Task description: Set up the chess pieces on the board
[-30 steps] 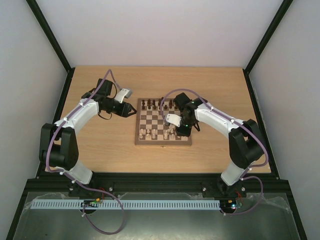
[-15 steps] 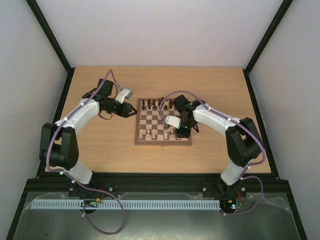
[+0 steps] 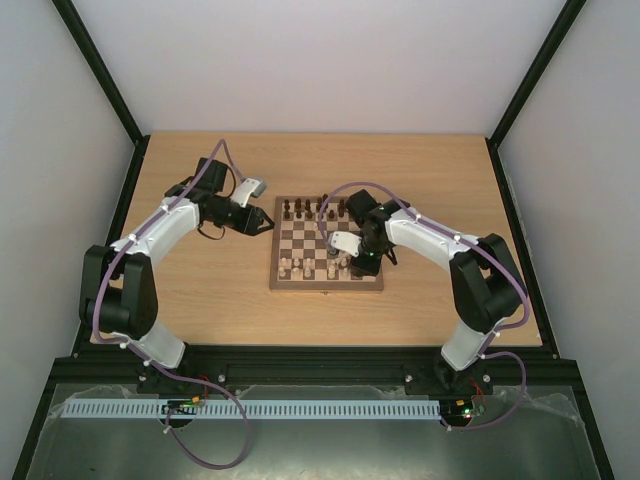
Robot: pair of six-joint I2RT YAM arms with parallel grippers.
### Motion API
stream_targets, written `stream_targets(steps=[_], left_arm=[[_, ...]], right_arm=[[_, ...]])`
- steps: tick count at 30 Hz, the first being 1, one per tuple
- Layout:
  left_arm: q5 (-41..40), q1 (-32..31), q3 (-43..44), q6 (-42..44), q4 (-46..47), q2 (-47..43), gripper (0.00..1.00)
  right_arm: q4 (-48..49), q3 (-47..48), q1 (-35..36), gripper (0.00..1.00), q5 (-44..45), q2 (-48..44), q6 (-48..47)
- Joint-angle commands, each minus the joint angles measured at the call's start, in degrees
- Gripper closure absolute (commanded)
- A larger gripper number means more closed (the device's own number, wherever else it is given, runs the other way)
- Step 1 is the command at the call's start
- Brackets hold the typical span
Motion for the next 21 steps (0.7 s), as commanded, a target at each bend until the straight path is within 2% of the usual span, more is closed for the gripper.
stream_targets(steps=[1,8,15,21], left_arm=[[-0.75,-1.32,1.90,1.32,-1.71,0.42,0.54],[-1.50,-3.17,2.93,2.65,-2.71,0.52,0.54],[-1.75,-3.97,3.88,4.03,-3.97,-0.09,0.54],[-2.16,-3.95,3.66,4.21,-4.22,-0.96,0.54]], right_arm=[[-2.80,1.31,0.35,0.68,0.15,-0.91,0.24],[-6.93,9.70,-1.02,0.65,-3.24,-0.63,1.07],[-7.33,17.76,-2.05,0.66,-4.14,5.88,1.12],[-10.45,22.64,-0.95,0.61,-3.73,12.02,-1.65]])
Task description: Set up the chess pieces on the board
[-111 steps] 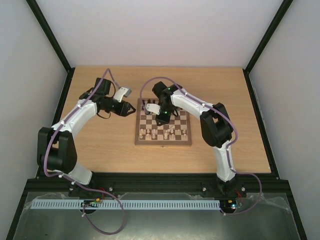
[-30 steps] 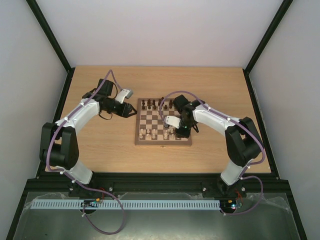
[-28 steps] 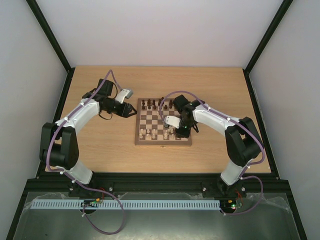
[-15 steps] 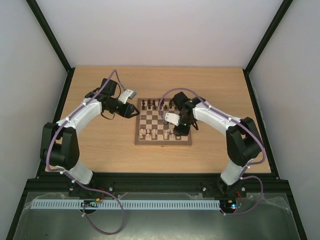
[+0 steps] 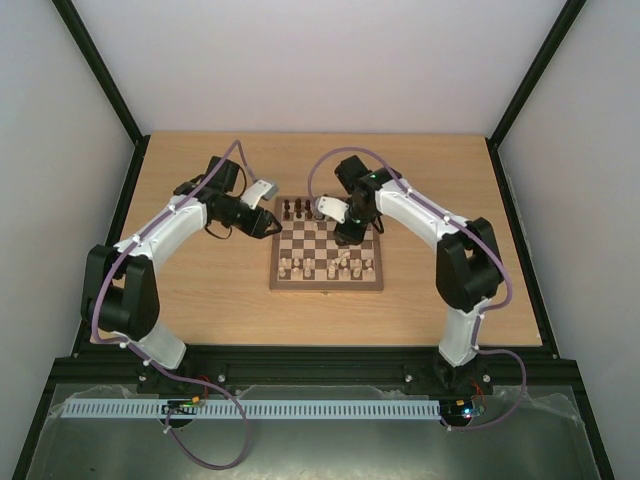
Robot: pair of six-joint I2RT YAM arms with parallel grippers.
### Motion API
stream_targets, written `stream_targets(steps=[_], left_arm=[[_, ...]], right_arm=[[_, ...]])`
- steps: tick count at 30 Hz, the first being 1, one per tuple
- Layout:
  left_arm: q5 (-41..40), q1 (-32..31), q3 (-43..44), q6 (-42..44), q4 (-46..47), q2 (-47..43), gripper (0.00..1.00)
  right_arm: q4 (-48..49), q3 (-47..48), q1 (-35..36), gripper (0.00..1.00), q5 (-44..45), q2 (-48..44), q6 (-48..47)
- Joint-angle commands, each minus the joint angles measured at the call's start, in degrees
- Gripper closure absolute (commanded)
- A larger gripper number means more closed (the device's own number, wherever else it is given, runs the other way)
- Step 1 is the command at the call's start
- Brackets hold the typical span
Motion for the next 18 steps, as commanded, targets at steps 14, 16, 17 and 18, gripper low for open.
stream_targets(steps=[14,16,17,18], left_arm=[[0.20,0.74,0.99,0.47,-0.56,-1.16,0.53],[0.29,0.75,1.10,0.38,-0.58,-1.04,0.53],[0.37,0.78,1.02,0.38,-0.58,-1.03,0.53],[0.38,0.73,0.99,0.36,-0.56,-1.02,0.53]], right_arm=[[-8.21,4.62,3.30,0.60,3.94,8.04,-5.59],[-8.64,4.71,3.73,0.60,3.49,8.19,-5.76],[-8.87,4.72,3.91,0.60,3.34,8.23,-5.93],[-9.22,4.67,4.07,0.60,3.23,8.33,-6.11]])
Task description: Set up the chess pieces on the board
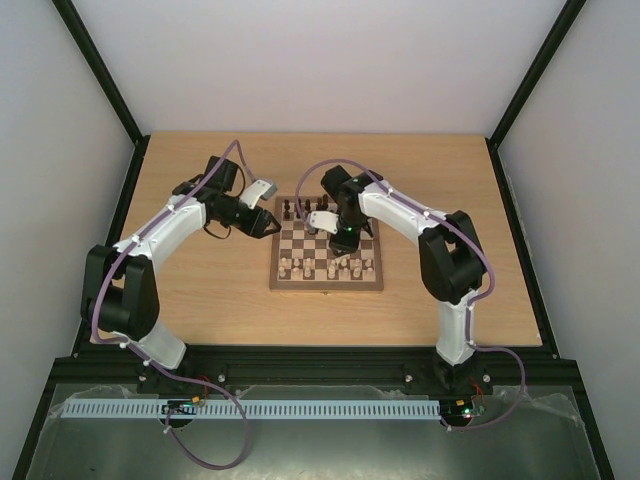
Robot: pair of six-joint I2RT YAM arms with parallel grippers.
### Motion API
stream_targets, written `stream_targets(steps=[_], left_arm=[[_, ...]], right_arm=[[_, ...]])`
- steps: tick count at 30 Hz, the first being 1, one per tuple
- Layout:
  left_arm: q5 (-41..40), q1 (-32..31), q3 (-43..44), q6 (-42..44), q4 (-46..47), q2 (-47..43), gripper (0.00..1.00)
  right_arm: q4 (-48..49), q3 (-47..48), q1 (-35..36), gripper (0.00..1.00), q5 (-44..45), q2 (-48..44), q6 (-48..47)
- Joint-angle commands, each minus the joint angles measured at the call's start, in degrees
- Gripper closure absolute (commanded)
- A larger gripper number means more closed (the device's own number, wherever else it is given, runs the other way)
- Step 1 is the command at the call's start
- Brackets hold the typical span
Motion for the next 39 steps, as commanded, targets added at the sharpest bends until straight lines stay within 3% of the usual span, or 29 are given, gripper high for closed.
stream_targets(steps=[1,29,39], left_arm=[[0.53,0.32,0.95,0.02,-0.19,-0.95,0.53],[0.88,0.36,0.42,-0.44,0.22,-0.14,0.53],[1.15,0.29,0.42,-0.36,0.16,0.06,0.53]], right_arm=[[-4.96,1.09,1.22,0.60,-0.38,1.07,-1.55],[-3.97,0.34,1.64,0.60,1.65,3.93,-0.14],[-2.57,2.09,1.55,0.66,2.79,6.58,2.11]])
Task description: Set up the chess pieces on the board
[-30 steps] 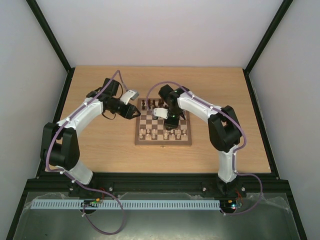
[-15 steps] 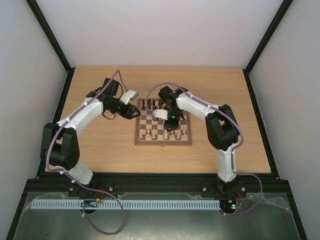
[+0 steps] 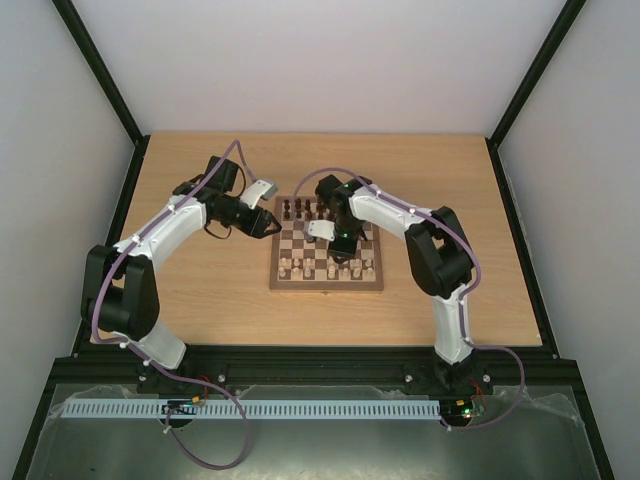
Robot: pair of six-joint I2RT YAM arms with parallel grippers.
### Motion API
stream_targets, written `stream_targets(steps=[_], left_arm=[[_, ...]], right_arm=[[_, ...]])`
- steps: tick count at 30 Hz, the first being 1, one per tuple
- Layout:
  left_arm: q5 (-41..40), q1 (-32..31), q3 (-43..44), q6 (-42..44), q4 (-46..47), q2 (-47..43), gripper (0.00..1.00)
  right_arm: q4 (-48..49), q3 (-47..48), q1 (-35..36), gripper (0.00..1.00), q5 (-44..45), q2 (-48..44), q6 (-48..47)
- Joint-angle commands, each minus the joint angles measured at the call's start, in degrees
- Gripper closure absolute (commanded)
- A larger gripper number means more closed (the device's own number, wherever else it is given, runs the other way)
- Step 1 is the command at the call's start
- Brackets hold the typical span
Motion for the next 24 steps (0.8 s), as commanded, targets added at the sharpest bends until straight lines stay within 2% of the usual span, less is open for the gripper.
stream_targets(steps=[1,10,17,24], left_arm=[[0.97,0.28,0.35,-0.11,0.12,0.02,0.53],[0.93,0.21,-0.09,0.31,0.12,-0.39,0.53],[1.54,-0.18,0.26,1.46,0.03,0.31,0.53],[1.78,-0.55,0.33,2.15,-0.26,0.41,0.54]], right_arm=[[-1.31,2.36,0.18,0.66,0.67,2.88,1.81],[0.84,4.76,0.03,0.72,1.82,4.94,5.68],[2.31,4.66,-1.73,0.65,2.55,4.31,7.00],[2.29,2.67,-4.22,0.63,1.81,2.38,7.28]])
